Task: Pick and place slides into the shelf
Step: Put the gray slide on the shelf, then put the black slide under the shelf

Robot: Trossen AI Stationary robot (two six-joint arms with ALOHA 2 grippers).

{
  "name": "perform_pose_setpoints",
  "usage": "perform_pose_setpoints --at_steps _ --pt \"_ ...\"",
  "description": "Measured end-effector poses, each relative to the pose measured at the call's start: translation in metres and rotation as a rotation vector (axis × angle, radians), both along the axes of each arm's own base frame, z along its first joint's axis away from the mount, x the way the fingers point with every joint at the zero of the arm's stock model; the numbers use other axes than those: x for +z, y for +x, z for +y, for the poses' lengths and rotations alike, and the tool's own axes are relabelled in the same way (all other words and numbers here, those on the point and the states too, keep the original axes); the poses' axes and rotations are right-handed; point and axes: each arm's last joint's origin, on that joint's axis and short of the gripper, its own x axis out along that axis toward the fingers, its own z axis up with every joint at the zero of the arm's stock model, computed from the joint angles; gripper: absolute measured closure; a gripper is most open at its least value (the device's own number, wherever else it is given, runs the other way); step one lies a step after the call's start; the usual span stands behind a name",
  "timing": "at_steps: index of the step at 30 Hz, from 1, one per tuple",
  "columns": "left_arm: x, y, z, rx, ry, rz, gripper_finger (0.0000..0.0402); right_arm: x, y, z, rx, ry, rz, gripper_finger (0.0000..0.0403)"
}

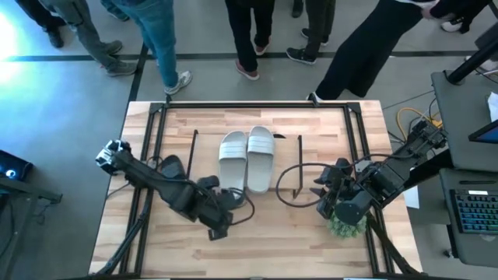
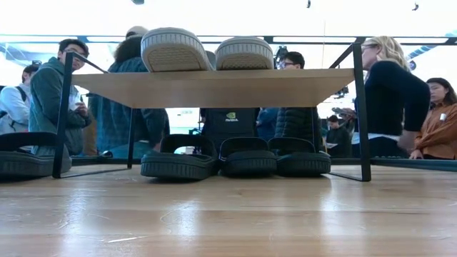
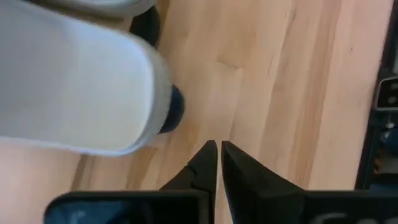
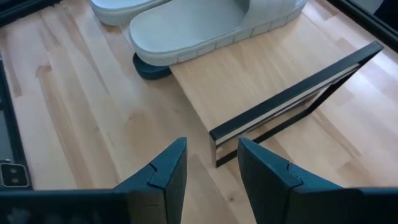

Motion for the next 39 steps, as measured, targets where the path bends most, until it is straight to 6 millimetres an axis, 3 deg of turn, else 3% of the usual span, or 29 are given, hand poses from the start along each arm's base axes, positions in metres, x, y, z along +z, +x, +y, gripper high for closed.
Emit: perform_pose_setpoints --at_steps 7,19,27,31,36,39 --pt "-0.02 0.016 -0.002 0.023 0.088 0.013 0.04 0.0 -0.001 -0.001 -0.001 -0.009 0.006 0.0268" --pt "-0.035 0.023 0.02 0.032 0.187 0.053 0.0401 -0.001 -0.001 -0.001 -0.001 -0.01 0.008 0.0268" --pt "-0.02 0.019 0.019 0.043 0.195 -0.007 0.0401 -0.001 -0.001 -0.001 -0.001 -0.012 0.009 0.0268" --pt "-0.004 0.001 0.007 0.052 0.133 -0.054 0.0401 -0.001 -0.001 -0.001 -0.001 -0.011 0.009 0.0268" --pt "-0.002 -0.056 -0.011 0.117 0.183 0.18 0.0402 -0.002 -0.001 -0.001 0.002 -0.008 0.016 0.0268" --pt "-0.001 -0.082 -0.032 0.115 0.2 0.149 0.0402 -0.003 -0.001 -0.001 0.002 -0.013 0.021 0.0268"
